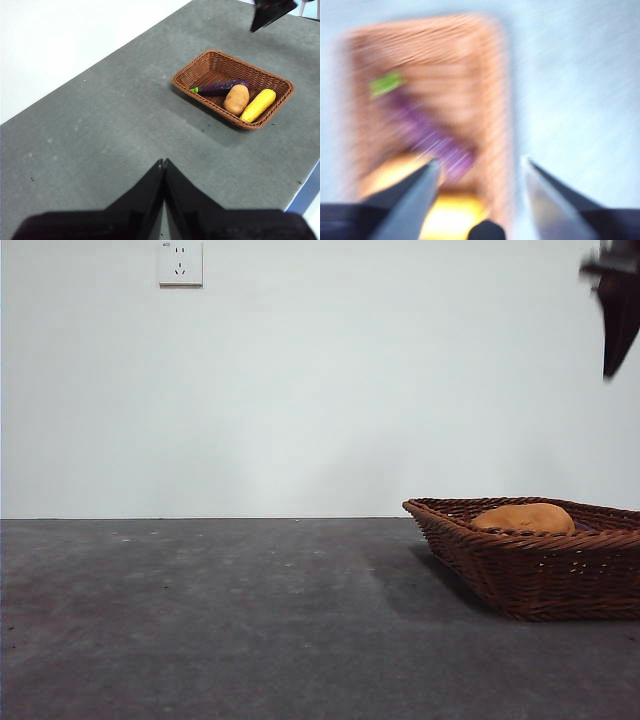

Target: Help me put the vegetables on the table into the basket

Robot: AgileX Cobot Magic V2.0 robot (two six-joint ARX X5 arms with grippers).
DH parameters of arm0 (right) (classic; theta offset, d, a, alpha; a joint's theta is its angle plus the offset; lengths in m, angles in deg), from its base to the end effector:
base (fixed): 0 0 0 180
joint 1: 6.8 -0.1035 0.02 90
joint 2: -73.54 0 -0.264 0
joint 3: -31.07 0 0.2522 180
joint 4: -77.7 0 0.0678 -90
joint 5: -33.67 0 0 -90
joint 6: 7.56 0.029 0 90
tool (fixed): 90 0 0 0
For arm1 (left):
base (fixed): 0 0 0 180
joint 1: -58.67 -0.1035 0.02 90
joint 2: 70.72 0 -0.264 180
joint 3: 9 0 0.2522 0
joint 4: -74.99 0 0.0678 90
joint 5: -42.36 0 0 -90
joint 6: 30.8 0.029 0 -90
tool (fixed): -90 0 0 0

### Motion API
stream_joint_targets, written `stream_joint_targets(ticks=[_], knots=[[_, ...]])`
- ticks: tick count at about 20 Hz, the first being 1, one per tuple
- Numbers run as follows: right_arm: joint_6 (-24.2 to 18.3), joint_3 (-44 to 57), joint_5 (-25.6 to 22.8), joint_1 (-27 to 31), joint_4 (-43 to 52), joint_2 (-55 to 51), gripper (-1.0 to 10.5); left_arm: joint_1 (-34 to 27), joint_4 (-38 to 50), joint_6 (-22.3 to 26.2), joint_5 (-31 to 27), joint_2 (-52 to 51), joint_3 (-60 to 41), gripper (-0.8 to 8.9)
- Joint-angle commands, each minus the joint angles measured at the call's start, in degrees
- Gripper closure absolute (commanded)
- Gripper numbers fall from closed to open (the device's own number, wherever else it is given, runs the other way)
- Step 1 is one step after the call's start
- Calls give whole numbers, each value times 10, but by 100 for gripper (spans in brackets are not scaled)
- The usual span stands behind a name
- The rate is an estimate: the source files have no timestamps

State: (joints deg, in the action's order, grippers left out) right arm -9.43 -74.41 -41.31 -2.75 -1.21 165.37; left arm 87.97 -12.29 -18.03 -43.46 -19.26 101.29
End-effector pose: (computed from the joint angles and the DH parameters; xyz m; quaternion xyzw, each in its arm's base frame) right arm 0.3134 -0.0147 0.3399 0.0756 0.5304 0.0892 0.8397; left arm 0.0610 -0.0366 0.4797 0.1563 0.2073 -0.3041 0.9166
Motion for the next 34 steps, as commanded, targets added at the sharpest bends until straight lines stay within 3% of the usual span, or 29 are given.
stream_joint_targets(ticks=[1, 2, 5, 9, 13, 17, 20, 32, 34], knots=[[-6, 0, 63, -22, -63, -59, 911, -1, -1, -5, 3, -2, -4, 820], [-15, 0, 68, -31, -85, -88, 960, -1, -2, -5, 3, -2, -4, 820], [-14, 1, 64, -72, -137, -163, 959, -1, -2, -6, 3, -2, -4, 820], [14, 1, 63, -124, -138, -236, 959, -1, -2, -6, 7, -1, -4, 818], [48, 1, 18, -171, -137, -275, 958, -1, -6, -5, 7, -1, -4, 818], [78, 1, 14, -173, -137, -280, 945, -1, -6, -5, 7, 2, -4, 818], [78, 1, 8, -173, -137, -272, 945, -1, -6, -5, 7, 8, -4, 818], [78, 1, -134, -173, -137, -243, 945, -1, -16, -1, 5, 34, -4, 817], [78, 1, -145, -173, -137, -242, 945, -1, -5, -24, 3, 34, -3, 817]])
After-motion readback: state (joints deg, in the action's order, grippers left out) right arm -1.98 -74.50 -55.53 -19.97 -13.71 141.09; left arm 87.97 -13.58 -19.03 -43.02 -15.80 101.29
